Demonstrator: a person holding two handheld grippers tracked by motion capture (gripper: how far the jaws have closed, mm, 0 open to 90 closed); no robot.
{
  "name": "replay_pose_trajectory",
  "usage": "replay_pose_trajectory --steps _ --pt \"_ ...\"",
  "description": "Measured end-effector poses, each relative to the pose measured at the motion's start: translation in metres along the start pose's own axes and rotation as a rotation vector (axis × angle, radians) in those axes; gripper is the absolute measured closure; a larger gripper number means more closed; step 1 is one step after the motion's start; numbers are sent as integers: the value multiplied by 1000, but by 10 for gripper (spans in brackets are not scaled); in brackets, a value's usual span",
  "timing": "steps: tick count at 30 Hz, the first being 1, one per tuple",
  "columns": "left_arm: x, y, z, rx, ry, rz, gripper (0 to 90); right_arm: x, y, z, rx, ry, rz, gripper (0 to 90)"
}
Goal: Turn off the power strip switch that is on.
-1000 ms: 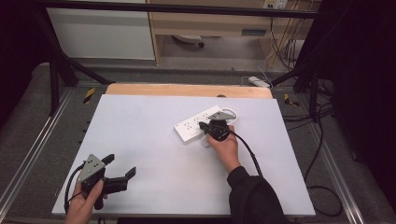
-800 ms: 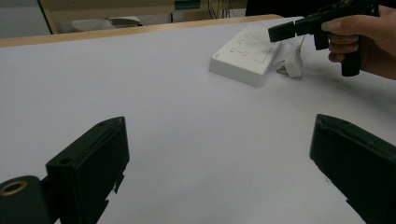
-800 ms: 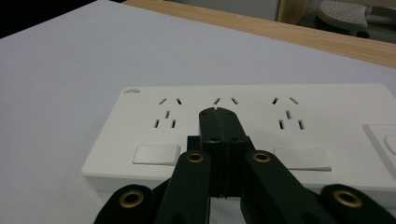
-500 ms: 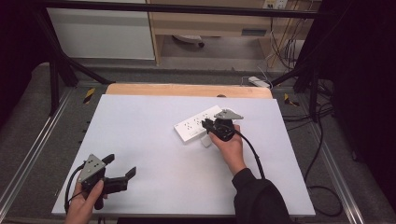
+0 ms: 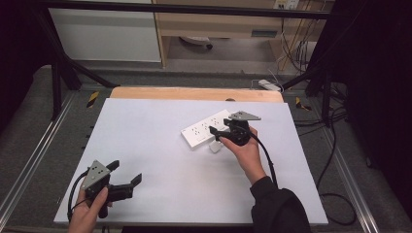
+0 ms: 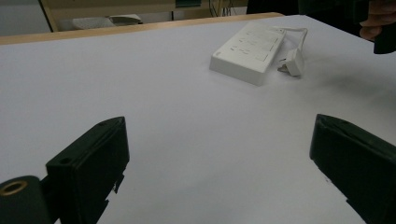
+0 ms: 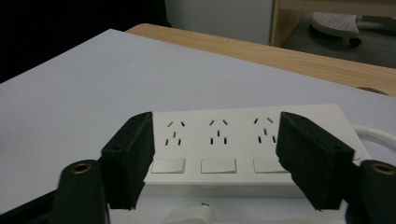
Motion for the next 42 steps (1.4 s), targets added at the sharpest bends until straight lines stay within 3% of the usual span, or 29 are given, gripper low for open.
replay_pose_trajectory --steps 5,10,16,22,31,42 --pt "0 1 1 6 -4 8 46 -10 -2 0 25 -13 20 143" --pt "0 1 0 -3 -1 5 46 -24 -5 1 21 -9 6 64" --pt "1 1 0 -6 1 4 45 -43 -5 2 31 -11 -8 44" --pt "2 1 0 -10 -1 6 45 -63 -3 -1 -7 12 -33 39" --pt "2 3 2 -22 -4 9 46 -97 -1 -8 -19 26 -98 38" --pt "2 2 2 -24 -9 5 46 -129 22 -20 -22 37 -116 34"
Point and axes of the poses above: each handheld gripper's, and its own axes: x roughly forward along the jaws, y roughly out of its underside, z roughly to its left, the point moved 8 cm from there along x, roughly forward along the jaws, and after that the axes turned 9 degrees about x, right-handed, at the moved point
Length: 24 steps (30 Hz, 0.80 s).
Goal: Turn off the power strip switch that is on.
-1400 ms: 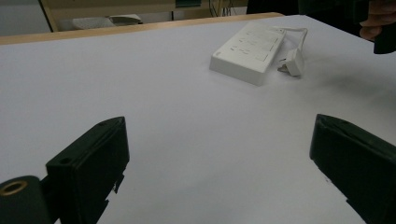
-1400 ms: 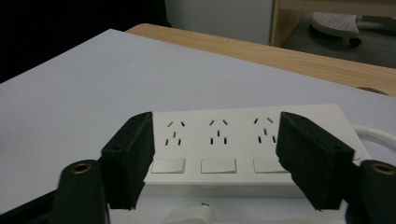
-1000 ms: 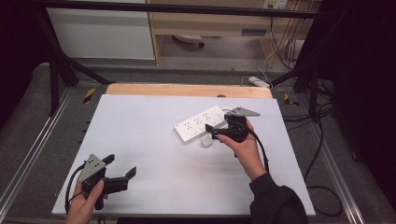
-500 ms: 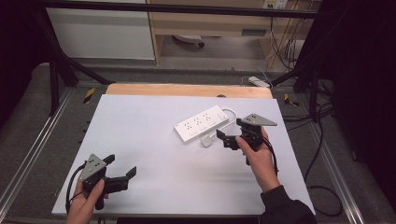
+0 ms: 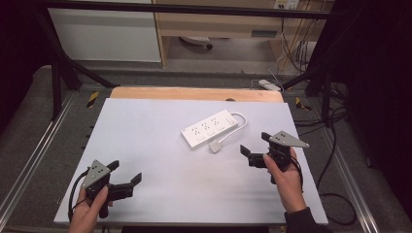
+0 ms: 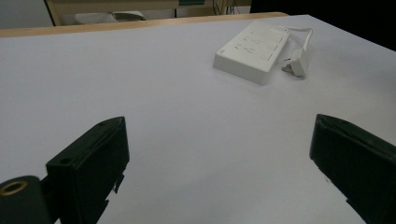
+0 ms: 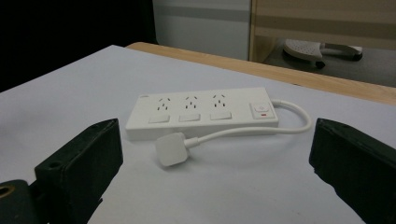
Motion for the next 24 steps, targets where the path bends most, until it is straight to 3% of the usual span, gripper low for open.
replay_pose_trajectory --steps 13,24 --pt "-2 -2 1 -4 -2 -11 46 -31 18 -23 37 34 -20 35" --pt "-2 -2 1 -5 -2 -13 46 -41 34 -34 0 72 -17 32"
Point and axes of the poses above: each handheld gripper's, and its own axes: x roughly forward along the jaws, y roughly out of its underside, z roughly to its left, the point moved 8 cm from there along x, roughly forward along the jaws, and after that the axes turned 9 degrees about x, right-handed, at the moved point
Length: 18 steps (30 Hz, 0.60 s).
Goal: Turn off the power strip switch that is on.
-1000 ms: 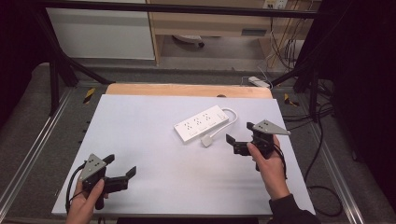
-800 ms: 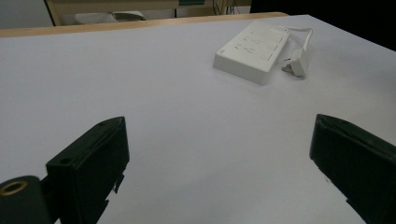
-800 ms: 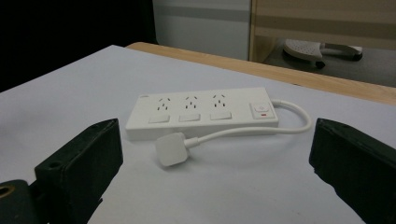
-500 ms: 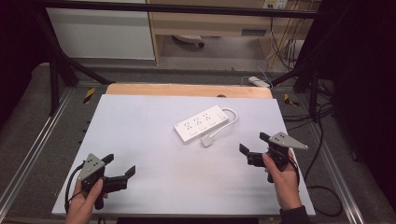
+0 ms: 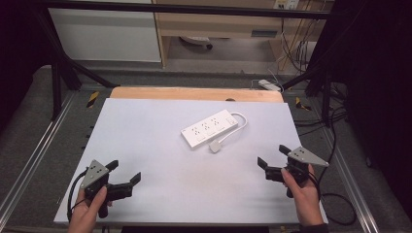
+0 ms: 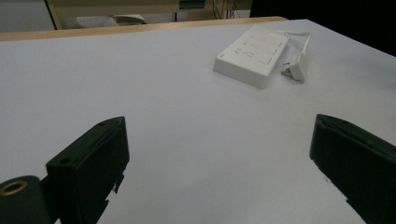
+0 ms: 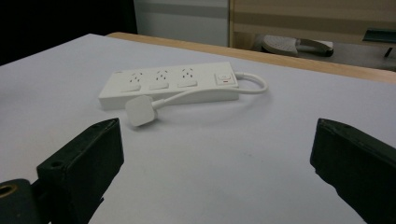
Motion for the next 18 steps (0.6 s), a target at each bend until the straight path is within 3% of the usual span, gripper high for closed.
replay_pose_trajectory --steps 7,18 --pt "0 0 0 3 2 -2 46 -2 14 -7 -15 16 25 31" --pt "0 -1 -1 8 5 -1 46 10 37 -7 -1 -24 106 33"
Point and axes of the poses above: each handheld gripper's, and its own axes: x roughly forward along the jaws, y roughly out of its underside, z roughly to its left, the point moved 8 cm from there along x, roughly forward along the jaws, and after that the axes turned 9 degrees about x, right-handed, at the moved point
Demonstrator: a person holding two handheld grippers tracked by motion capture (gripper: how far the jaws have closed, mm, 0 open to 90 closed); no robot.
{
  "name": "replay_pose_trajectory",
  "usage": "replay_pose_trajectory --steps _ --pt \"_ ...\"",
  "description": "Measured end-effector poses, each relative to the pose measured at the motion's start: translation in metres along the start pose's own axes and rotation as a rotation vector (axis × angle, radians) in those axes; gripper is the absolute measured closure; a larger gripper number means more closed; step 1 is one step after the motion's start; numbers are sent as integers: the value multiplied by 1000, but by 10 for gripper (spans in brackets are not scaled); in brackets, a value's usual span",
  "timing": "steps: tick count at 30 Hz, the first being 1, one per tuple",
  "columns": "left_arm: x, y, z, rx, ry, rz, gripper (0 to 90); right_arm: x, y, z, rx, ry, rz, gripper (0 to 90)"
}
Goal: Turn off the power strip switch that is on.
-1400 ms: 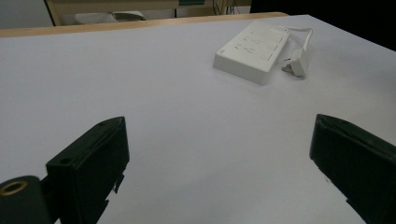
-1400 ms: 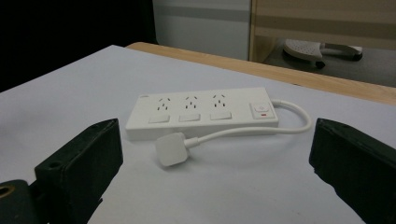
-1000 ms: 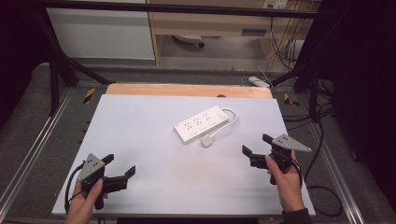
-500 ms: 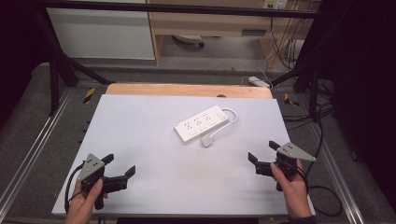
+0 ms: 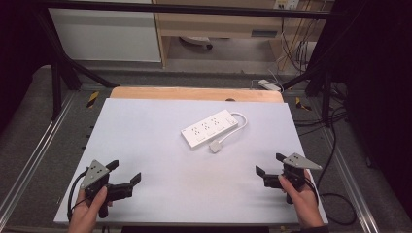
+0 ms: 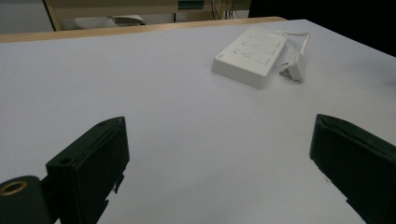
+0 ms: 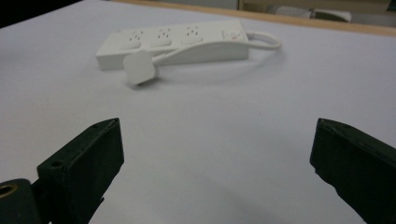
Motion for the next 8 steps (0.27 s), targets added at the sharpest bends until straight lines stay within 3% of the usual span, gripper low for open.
replay_pose_trajectory --steps 4,8 --pt "0 0 -1 2 1 3 46 12 3 6 -20 -10 27 34" --pt "1 0 -1 0 2 5 46 21 2 3 -20 15 38 31"
Point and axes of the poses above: each handheld gripper's, and its own axes: x roughly forward along the jaws, y roughly out of its underside, z roughly to its left, the point moved 8 cm from there along x, roughly forward along the jaws, and after that the axes turned 9 degrees about x, right-handed, at the moved point
